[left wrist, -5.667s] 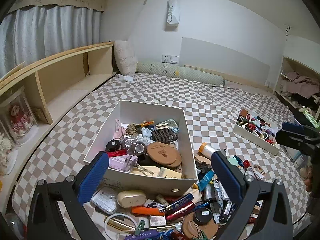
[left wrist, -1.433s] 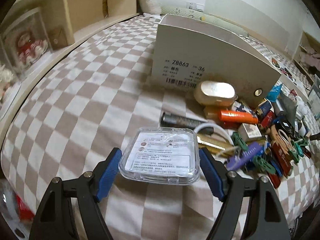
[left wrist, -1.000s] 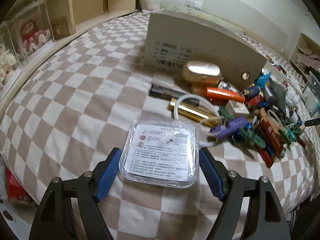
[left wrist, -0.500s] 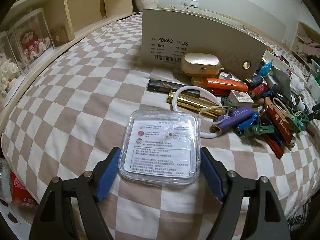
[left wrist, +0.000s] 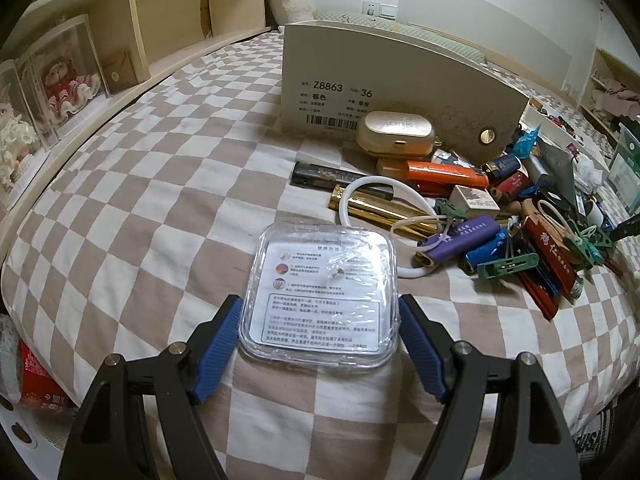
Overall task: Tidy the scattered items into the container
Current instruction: 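Lower the right tool onto the tan wooden stick and close on it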
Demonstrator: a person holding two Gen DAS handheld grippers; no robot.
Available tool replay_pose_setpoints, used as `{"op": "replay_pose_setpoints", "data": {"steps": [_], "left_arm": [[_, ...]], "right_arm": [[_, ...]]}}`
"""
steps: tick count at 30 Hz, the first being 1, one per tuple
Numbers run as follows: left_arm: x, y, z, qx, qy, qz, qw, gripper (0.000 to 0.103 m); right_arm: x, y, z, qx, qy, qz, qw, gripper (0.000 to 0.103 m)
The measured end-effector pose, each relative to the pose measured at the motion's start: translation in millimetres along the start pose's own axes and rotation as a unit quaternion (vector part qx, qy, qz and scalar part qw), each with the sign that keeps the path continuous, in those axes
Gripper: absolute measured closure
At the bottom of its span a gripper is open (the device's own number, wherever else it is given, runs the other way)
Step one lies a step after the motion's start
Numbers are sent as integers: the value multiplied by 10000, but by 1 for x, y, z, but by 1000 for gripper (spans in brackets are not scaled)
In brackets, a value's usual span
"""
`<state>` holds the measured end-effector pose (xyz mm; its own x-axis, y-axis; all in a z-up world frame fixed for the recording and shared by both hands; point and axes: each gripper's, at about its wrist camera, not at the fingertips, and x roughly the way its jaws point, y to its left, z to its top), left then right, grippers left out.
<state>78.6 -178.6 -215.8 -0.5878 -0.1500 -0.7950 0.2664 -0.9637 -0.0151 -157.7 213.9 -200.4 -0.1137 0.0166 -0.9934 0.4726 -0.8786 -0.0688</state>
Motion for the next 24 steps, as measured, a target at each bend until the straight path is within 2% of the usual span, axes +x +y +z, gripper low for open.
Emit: {"op": "replay_pose_setpoints", "data": {"steps": [1, 3, 5, 15, 17, 18, 21, 24], "left_arm": [[0, -1, 0, 10, 2, 4, 10000, 26], [1, -2, 0, 24, 10, 17, 10000, 26], [1, -2, 0, 16, 13, 16, 10000, 26], [1, -6, 2, 49, -2, -38, 10000, 26], [-1, -8, 4, 73, -39, -63, 9999, 26], [-3, -9, 4, 77, -61, -85, 9999, 26], [-6, -12, 5, 81, -101, -159, 9998, 26], [-8, -14, 5, 77, -114, -209, 9997, 26]], "right_arm": [[0, -2, -1, 39, 8, -38, 10000, 18], [-1, -3, -1, 2, -48, -169, 9998, 3], [-1, -5, 0, -36, -36, -201, 9998, 3], [11, -12, 8, -94, 254, 203, 9994, 3], [10, -10, 8, -118, 247, 259, 9993, 9], [9, -8, 7, -144, 242, 343, 9990, 21], [3, -4, 7, -234, 197, 244, 9992, 29], [1, -5, 5, -175, 195, 250, 9993, 29]]}}
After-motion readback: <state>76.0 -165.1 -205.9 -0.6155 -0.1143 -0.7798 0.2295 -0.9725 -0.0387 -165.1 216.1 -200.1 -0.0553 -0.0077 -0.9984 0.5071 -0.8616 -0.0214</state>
